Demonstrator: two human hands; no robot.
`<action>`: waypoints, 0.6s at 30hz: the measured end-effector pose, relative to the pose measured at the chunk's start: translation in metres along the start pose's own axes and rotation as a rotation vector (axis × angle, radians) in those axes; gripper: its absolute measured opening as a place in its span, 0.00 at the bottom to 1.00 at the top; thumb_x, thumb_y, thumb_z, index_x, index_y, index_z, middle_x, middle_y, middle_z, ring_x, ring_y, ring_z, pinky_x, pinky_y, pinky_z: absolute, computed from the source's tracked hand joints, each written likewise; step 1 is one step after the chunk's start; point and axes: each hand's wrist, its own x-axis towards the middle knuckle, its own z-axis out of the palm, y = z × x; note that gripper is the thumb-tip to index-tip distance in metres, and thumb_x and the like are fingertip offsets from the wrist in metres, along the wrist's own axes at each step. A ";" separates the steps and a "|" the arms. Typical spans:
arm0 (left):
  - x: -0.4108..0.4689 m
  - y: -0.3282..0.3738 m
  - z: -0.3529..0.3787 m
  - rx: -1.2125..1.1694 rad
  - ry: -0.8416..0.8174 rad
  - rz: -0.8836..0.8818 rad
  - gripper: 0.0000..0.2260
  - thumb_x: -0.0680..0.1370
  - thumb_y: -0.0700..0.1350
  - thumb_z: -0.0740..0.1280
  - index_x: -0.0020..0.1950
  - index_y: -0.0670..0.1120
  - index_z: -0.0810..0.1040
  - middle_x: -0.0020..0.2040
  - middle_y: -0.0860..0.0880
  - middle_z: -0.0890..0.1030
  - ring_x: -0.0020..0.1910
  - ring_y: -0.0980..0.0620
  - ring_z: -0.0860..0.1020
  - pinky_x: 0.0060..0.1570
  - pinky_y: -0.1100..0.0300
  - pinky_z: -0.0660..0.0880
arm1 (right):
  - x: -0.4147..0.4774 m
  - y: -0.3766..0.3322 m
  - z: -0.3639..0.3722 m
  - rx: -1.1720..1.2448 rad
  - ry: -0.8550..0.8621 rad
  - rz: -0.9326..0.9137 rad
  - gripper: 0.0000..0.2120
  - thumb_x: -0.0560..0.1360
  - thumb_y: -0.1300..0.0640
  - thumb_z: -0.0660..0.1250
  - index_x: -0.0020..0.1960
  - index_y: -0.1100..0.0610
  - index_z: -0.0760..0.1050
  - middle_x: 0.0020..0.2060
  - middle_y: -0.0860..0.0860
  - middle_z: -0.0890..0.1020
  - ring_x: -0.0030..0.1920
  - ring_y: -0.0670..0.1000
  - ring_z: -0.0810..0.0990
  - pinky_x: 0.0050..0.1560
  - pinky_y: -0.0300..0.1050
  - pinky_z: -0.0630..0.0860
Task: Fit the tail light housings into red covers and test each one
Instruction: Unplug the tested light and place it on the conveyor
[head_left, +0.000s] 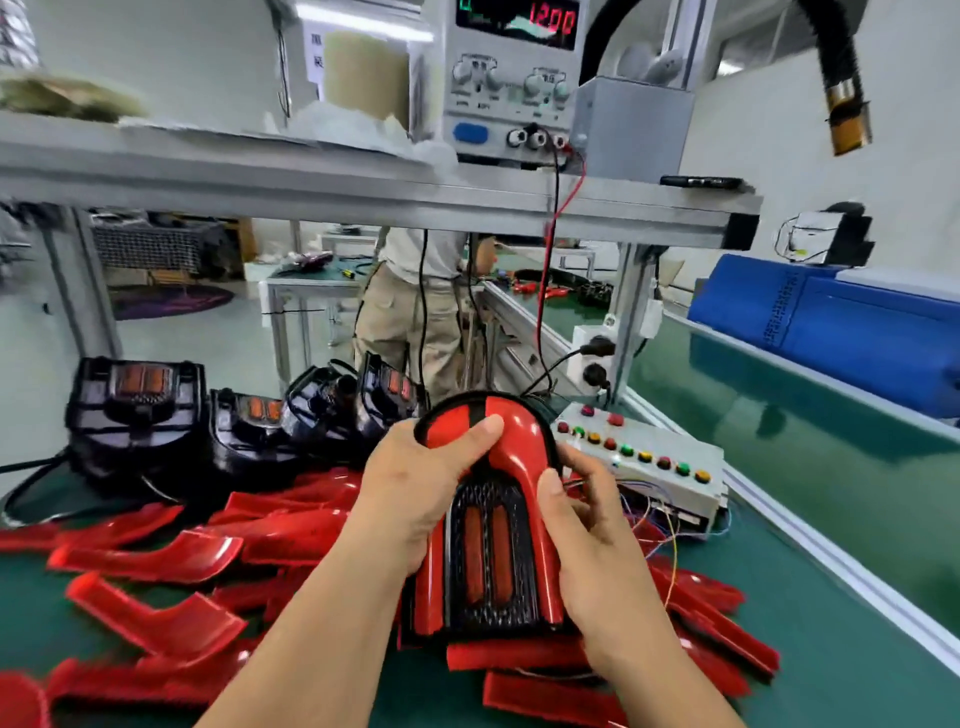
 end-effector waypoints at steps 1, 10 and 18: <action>0.000 -0.001 0.003 0.003 0.001 0.023 0.25 0.62 0.56 0.80 0.51 0.42 0.83 0.46 0.42 0.86 0.48 0.41 0.84 0.56 0.42 0.78 | 0.001 0.001 -0.003 0.021 0.008 0.002 0.11 0.65 0.36 0.65 0.47 0.27 0.74 0.41 0.38 0.84 0.41 0.46 0.85 0.40 0.44 0.83; -0.014 0.002 0.023 0.175 0.053 0.190 0.30 0.53 0.65 0.77 0.50 0.52 0.80 0.42 0.55 0.86 0.42 0.55 0.84 0.48 0.51 0.82 | 0.005 0.006 -0.010 0.197 0.057 -0.067 0.10 0.70 0.38 0.71 0.51 0.32 0.80 0.51 0.44 0.85 0.52 0.48 0.84 0.52 0.48 0.82; -0.015 0.000 0.023 0.128 0.034 0.213 0.30 0.53 0.63 0.79 0.50 0.52 0.79 0.43 0.53 0.86 0.41 0.54 0.85 0.46 0.52 0.82 | 0.003 0.006 -0.010 0.238 0.026 -0.077 0.14 0.72 0.44 0.67 0.56 0.42 0.82 0.53 0.52 0.85 0.54 0.54 0.84 0.56 0.56 0.80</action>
